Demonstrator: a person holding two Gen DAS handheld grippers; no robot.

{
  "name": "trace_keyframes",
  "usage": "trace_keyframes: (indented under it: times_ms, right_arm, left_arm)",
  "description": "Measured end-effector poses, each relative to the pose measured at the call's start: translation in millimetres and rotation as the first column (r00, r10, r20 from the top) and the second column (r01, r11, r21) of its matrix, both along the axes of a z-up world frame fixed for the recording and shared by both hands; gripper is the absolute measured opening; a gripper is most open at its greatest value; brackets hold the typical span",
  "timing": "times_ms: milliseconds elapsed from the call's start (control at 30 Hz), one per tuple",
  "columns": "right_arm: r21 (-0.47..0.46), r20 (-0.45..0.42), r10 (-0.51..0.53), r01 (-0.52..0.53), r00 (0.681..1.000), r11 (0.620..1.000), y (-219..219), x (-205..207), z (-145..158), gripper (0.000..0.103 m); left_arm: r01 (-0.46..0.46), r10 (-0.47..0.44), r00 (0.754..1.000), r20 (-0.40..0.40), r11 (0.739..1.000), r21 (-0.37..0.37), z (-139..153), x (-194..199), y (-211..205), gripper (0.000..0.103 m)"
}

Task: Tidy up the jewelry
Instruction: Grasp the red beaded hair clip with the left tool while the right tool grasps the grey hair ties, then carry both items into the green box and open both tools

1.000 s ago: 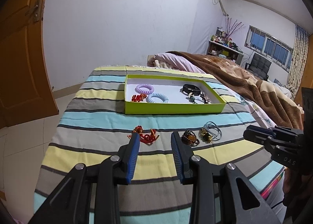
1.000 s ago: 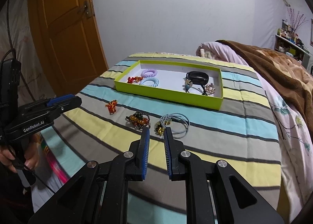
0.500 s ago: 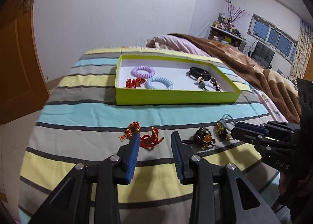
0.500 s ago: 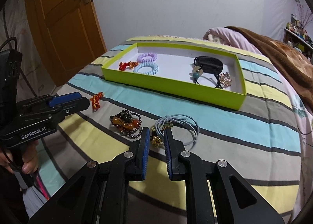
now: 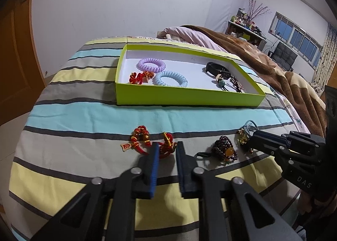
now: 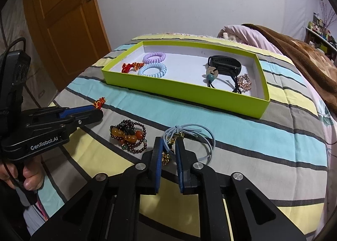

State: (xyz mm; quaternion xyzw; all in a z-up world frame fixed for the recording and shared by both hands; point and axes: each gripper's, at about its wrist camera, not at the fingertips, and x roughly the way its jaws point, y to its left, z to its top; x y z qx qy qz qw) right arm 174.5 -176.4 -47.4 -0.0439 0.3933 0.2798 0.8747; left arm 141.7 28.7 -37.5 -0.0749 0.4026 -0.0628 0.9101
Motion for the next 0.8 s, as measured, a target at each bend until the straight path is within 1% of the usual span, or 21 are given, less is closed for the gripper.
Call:
trace_keyframes:
  times_ms: [33,67,100,300,400,800]
  right_arm:
    - [0.003,0.003,-0.001,0.001,1.000,1.000,-0.5,-0.7,0.7,0.006]
    - [0.005,0.005,-0.004,0.004,1.000,1.000,-1.1,-1.1,1.1,0.005]
    - [0.008,0.006,-0.006,0.006,1.000,1.000,-1.5,-1.3,1.6,0.004]
    - [0.038,0.019,-0.021,0.020,1.000,0.999,-8.4,-5.2,7.7,0.003]
    - [0.049,0.030,-0.031,0.029,0.999,0.998,-13.1,-8.1,13.2,0.003]
    - [0.100,0.092,-0.047,0.038,0.995,0.994,-29.2,-24.3,51.5,0.003]
  left_arm:
    - [-0.001,0.001,1.000,0.003,1.000,0.000,0.4,-0.5,0.2,0.013]
    - [-0.002,0.002,1.000,0.004,1.000,0.002,0.6,-0.9,0.2,0.008]
    - [-0.001,0.001,1.000,0.007,1.000,0.003,0.9,-0.9,0.4,0.007]
    - [0.009,-0.010,0.999,0.045,1.000,0.018,7.3,-5.4,-1.8,0.006]
    - [0.019,-0.020,0.998,0.064,1.000,0.014,13.9,-10.5,-3.1,0.005]
    - [0.030,-0.029,0.987,0.158,1.000,-0.002,56.8,-32.5,-3.1,0.005]
